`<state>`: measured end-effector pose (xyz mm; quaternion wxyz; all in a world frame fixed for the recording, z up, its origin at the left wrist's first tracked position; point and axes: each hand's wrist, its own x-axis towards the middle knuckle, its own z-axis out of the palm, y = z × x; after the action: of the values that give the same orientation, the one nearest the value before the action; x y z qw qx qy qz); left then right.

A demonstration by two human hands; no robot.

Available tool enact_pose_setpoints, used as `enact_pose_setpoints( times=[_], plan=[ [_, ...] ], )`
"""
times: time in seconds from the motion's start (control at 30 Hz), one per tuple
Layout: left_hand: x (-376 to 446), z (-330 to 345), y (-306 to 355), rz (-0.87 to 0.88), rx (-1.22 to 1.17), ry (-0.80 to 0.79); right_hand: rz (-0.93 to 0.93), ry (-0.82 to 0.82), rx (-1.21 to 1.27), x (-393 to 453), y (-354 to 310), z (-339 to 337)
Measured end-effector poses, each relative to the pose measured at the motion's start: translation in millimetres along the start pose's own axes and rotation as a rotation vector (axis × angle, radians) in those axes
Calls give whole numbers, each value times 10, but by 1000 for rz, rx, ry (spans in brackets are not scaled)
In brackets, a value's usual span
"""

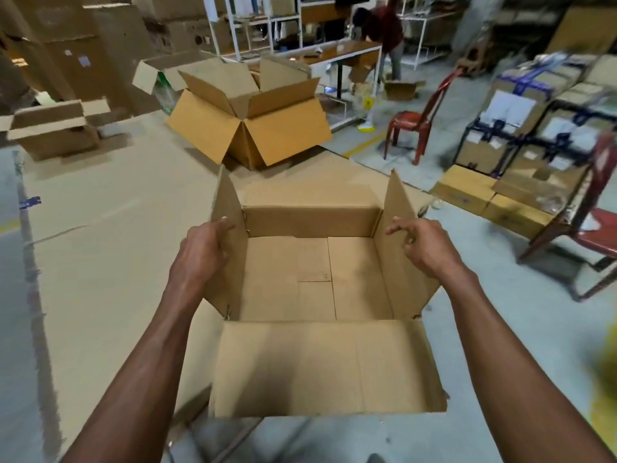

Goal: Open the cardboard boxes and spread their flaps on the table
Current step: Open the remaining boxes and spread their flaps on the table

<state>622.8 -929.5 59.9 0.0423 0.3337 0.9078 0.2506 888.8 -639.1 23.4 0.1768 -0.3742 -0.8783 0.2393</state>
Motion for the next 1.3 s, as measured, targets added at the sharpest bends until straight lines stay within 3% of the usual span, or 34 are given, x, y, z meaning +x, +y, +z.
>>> enact_pose_setpoints(
  times=[0.27,0.5,1.1,1.3],
  plan=[
    [784,741,1490,43,-66,12,38,102,-73,822,1121,-866],
    [1576,1251,2358,47,-59,11,58,143,-68,1745,1814,-1383],
    [4794,2591,4430,131,-59,3,120,147,-71,5000,3572,-2246],
    [5544,3246,5120,94,-25,48,40,93,-54,6162,4444,-2420]
  ],
)
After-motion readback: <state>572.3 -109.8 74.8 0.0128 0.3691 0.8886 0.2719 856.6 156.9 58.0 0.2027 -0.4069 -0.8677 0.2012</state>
